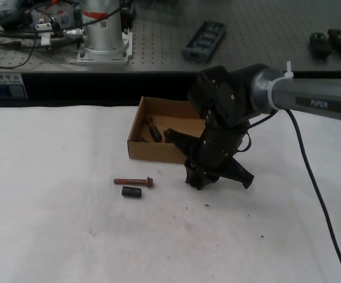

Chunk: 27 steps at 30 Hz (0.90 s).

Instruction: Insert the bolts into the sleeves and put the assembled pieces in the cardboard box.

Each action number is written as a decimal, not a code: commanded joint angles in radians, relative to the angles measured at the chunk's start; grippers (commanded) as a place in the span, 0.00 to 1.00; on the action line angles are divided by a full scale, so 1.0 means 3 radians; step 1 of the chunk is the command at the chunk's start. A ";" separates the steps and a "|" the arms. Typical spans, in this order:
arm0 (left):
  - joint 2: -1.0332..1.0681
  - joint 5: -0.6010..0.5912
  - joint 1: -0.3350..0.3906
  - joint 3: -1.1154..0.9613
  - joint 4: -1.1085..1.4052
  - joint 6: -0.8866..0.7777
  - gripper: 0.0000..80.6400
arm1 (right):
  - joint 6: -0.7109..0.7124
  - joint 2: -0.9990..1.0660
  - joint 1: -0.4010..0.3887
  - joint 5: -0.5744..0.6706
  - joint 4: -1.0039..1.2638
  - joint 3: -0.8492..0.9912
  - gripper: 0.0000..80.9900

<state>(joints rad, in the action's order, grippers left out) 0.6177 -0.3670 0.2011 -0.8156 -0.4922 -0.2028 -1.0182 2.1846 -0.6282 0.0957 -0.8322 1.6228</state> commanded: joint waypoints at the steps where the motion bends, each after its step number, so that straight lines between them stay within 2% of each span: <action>1: -0.0030 -0.0007 -0.0009 -0.0023 -0.0027 -0.0030 0.01 | 0.0187 0.0074 0.0020 0.0121 -0.0085 0.0001 0.05; 5: -0.0030 0.0025 -0.0009 -0.0023 -0.0095 -0.0030 0.01 | 0.0782 0.0008 0.0049 0.0238 -0.0108 0.0001 0.06; 8: -0.0001 0.0064 -0.0009 -0.0023 -0.0082 -0.0030 0.01 | 0.1618 -0.0138 0.0049 0.0213 -0.0254 0.0001 0.06; 10: 0.0051 0.0064 -0.0009 -0.0023 -0.0051 -0.0064 0.01 | 0.2186 -0.0264 0.0049 0.0044 -0.0389 0.0001 0.06; 15: 0.0309 -0.0119 -0.0009 0.0171 0.0468 -0.0507 0.01 | 0.3357 -0.0751 0.0086 -0.0012 -0.0370 -0.0236 0.06; 18: 0.0532 -0.0334 -0.0009 0.0304 0.0966 -0.0886 0.01 | 0.3692 -0.1191 0.0166 0.0433 -0.0007 -0.0676 0.06; 22: 0.0843 -0.0567 -0.0009 0.0375 0.1526 -0.1100 0.01 | 0.3753 -0.1772 0.0280 0.1210 0.0773 -0.1459 0.06; 27: 0.1426 -0.0834 -0.0009 0.0374 0.2021 -0.1163 0.01 | 0.3757 -0.2276 0.0337 0.1573 0.1464 -0.2386 0.06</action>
<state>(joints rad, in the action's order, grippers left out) 0.9244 -0.5377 0.2011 -0.7004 -0.0384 -0.5091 0.0909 1.6155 -0.5411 0.4498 -0.5565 1.1156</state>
